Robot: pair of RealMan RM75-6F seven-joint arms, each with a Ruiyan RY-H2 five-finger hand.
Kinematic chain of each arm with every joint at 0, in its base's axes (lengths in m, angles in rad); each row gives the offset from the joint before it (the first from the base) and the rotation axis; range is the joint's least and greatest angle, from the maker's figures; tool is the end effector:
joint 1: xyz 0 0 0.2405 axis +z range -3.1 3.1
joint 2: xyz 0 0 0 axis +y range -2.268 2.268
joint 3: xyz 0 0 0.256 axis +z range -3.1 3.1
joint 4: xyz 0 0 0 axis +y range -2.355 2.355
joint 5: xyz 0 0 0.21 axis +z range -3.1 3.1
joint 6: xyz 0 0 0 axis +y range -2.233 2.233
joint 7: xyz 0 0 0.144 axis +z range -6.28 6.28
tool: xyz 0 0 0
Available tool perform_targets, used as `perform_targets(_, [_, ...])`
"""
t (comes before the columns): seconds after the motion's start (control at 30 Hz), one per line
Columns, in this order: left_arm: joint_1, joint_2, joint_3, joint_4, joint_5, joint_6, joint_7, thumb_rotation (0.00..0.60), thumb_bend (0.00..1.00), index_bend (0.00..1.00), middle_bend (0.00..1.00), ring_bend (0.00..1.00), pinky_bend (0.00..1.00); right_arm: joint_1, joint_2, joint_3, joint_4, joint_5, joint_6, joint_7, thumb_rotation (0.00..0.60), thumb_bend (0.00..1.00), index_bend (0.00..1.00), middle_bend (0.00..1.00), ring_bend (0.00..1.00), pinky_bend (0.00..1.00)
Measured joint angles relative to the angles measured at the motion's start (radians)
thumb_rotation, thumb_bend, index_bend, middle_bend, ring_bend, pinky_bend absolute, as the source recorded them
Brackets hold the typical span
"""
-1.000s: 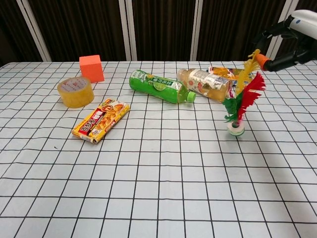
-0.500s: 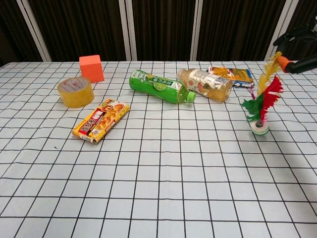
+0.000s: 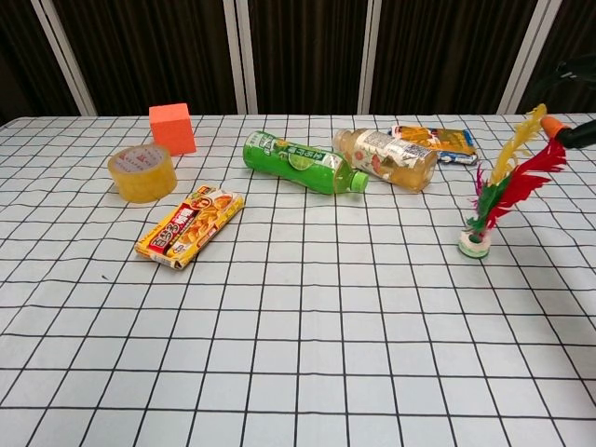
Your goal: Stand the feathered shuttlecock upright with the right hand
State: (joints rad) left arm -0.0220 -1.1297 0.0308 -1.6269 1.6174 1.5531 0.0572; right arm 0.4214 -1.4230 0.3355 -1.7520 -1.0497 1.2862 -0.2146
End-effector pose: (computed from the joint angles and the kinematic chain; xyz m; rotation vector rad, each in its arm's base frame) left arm -0.3039 0.1439 0.1464 -1.4649 -0.8823 -0.8912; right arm -0.1978 -0.3060 0.0789 1.2152 -1.1987 1.1709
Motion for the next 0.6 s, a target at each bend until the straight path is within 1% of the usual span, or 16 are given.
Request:
perform_targets(0.07, [0.0,-0.001,0.0,0.001,0.002,0.003,0.0,0.6,0.05,0.0,0.0,0.0,0.0,-0.002,0.008,-0.001,-0.009,0.005,0.001,-0.005,0.6,0.51,0.0,0.0,0.0,0.0])
perform_targets(0.13, [0.001,-0.002,-0.001,0.003,0.005,0.006,0.0,0.6,0.05,0.0,0.0,0.0,0.0,-0.004,0.016,0.0,-0.017,0.005,0.006,-0.007,0.6,0.5,0.0,0.0,0.0,0.0])
perform_targets(0.37, [0.002,-0.005,-0.003,0.007,0.005,0.011,0.001,0.6,0.05,0.0,0.0,0.0,0.0,-0.031,0.079,-0.012,-0.066,-0.039,0.033,-0.003,0.6,0.5,0.0,0.0,0.0,0.0])
perform_targets(0.47, [0.003,-0.006,-0.004,0.011,0.008,0.016,0.001,0.6,0.05,0.0,0.0,0.0,0.0,-0.06,0.134,-0.039,-0.084,-0.083,0.051,-0.003,0.6,0.5,0.0,0.0,0.0,0.0])
perform_targets(0.57, [0.004,-0.008,-0.005,0.016,0.009,0.021,0.004,0.6,0.05,0.0,0.0,0.0,0.0,-0.105,0.201,-0.087,-0.092,-0.141,0.072,0.002,0.6,0.49,0.0,0.0,0.0,0.0])
perform_targets(0.6, [0.004,-0.009,-0.006,0.017,0.009,0.022,0.005,0.6,0.05,0.0,0.0,0.0,0.0,-0.126,0.229,-0.111,-0.091,-0.168,0.083,0.005,0.6,0.49,0.0,0.0,0.0,0.0])
